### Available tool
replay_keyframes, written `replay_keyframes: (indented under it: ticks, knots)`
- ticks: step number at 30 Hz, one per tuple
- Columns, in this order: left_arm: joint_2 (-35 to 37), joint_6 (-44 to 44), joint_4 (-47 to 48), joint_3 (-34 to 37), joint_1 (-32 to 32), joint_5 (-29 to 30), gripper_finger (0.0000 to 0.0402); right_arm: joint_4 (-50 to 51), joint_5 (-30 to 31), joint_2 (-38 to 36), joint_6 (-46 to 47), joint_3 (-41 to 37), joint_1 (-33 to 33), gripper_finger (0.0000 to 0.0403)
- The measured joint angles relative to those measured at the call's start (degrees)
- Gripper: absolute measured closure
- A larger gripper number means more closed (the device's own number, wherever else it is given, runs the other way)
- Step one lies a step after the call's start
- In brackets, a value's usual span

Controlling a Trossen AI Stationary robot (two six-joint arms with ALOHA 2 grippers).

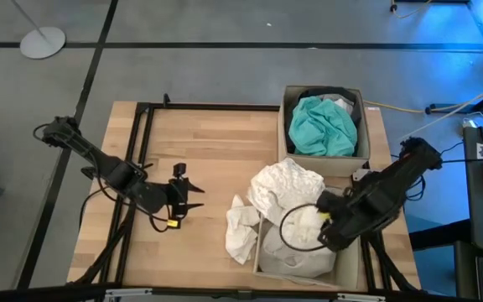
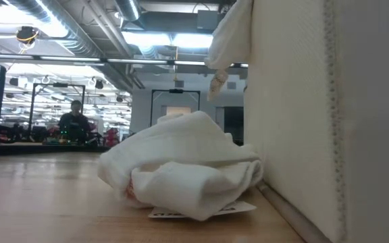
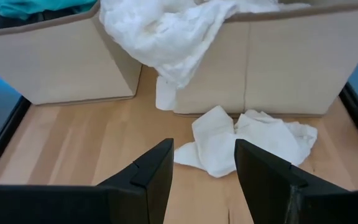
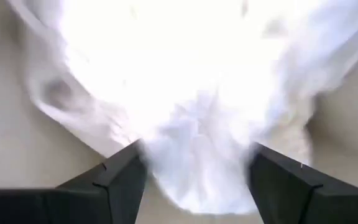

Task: Sort clothes
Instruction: Put the white dress into the bottom laundry organizer

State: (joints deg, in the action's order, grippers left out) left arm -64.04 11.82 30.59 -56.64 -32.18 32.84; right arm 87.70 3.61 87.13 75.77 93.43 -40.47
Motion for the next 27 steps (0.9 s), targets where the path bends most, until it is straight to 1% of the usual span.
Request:
replay_keyframes:
  ticks: [2, 3, 5, 7, 8, 9, 10, 13, 15, 16, 18, 20, 23, 27]
  knots:
    - [-0.43, -0.47, 0.00, 0.00, 0.00, 0.00, 0.0240, 1.89, 6.49, -0.02, -1.71, 5.34, 0.00, 0.0150]
    - [-0.61, -0.65, -0.03, 0.01, 0.00, 0.01, 0.0240, 1.93, 11.10, -0.06, -3.34, 7.73, 0.00, 0.0150]
    - [-0.69, -1.35, -0.02, 0.02, 0.04, 0.00, 0.0240, 1.37, 23.08, -0.07, -7.63, 11.41, 0.00, 0.0150]
    - [-0.67, -1.35, -0.07, 0.02, 0.11, 0.02, 0.0240, -1.04, 35.10, -0.15, -12.02, 13.21, 0.13, 0.0150]
    - [-0.67, -1.31, -0.07, 0.02, 0.25, 0.02, 0.0240, -2.43, 39.52, -0.15, -14.29, 13.53, 0.76, 0.0150]
    - [-0.67, -1.26, -0.07, 0.02, 0.47, 0.00, 0.0240, -3.71, 42.27, -0.15, -16.41, 13.57, 1.66, 0.0150]
    - [-0.67, -0.81, -0.07, 0.02, 0.73, 0.00, 0.0240, -4.50, 43.49, -0.11, -18.46, 13.55, 2.68, 0.0150]
    - [-1.41, 0.19, -0.04, 0.02, 1.90, 0.02, 0.0240, -6.44, 43.58, 0.06, -23.59, 12.83, 7.59, 0.0150]
    - [-2.20, 0.24, -0.90, 0.80, 2.65, 0.03, 0.0240, -9.78, 42.13, 0.29, -28.49, 11.36, 12.05, 0.0150]
    - [-2.57, 0.02, -2.15, 1.74, 3.40, 0.01, 0.0240, -11.68, 40.22, 0.58, -31.19, 10.55, 14.24, 0.0150]
    - [-3.82, -0.33, -6.48, 3.98, 5.47, -0.08, 0.0240, -14.76, 34.50, 1.34, -36.96, 9.40, 18.54, 0.0150]
    - [-5.74, -0.41, -10.99, 6.60, 8.06, -0.32, 0.0240, -16.40, 30.08, 2.08, -40.80, 8.95, 21.42, 0.0150]
    - [-10.26, -1.64, -17.09, 8.67, 11.93, -2.41, 0.0240, -17.57, 28.53, 3.09, -43.20, 8.87, 22.98, 0.0150]
    - [-18.10, -5.76, -28.10, 9.09, 16.28, -6.02, 0.0240, -17.33, 28.33, 3.89, -44.12, 8.87, 22.54, 0.0150]
